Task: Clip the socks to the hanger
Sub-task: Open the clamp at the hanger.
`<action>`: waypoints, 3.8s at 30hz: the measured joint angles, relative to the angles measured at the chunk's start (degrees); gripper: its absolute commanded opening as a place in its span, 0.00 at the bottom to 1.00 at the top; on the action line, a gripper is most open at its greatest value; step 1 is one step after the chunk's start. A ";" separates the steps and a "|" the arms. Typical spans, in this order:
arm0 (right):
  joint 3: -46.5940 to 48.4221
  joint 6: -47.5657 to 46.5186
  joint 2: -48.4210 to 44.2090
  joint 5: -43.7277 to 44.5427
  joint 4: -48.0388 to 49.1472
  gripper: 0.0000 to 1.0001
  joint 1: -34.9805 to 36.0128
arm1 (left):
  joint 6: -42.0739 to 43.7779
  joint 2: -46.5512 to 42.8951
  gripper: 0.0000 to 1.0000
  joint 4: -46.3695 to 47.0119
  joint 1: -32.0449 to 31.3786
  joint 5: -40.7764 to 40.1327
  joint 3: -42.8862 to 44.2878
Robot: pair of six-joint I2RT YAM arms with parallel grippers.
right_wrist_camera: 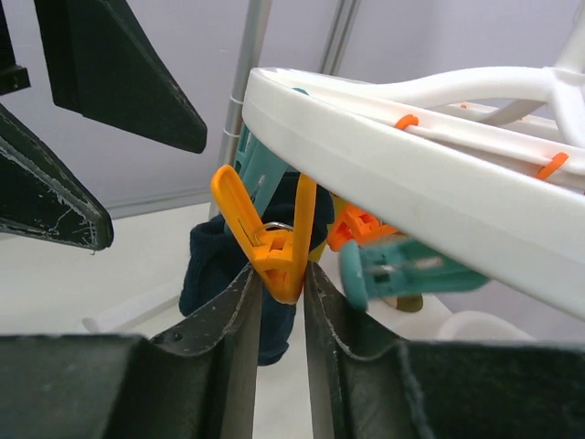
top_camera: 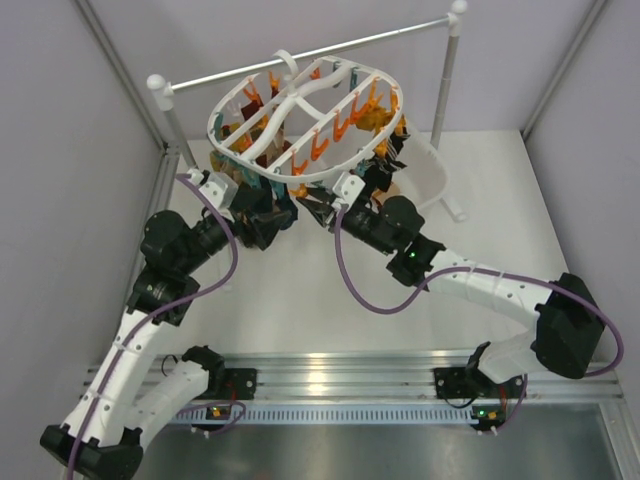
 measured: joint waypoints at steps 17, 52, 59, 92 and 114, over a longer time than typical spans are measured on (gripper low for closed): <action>1.31 -1.16 0.00 8.63 -2.78 0.00 4.94 | -14.23 5.77 0.61 7.30 -0.11 -3.91 2.03; 12.20 9.75 6.03 -3.72 -15.58 0.42 -1.55 | -13.25 9.97 0.00 3.39 -0.66 -12.26 4.39; 13.38 10.38 9.25 -5.01 -15.61 0.40 -1.81 | -13.09 10.38 0.00 2.95 -0.66 -12.74 4.39; 13.55 12.90 9.07 -3.78 -15.39 0.39 -2.69 | -15.13 6.88 0.41 -6.03 2.69 -22.10 4.63; 10.58 12.09 4.70 -4.74 -16.11 0.37 -3.17 | -22.23 14.91 0.19 2.93 2.75 -19.80 4.63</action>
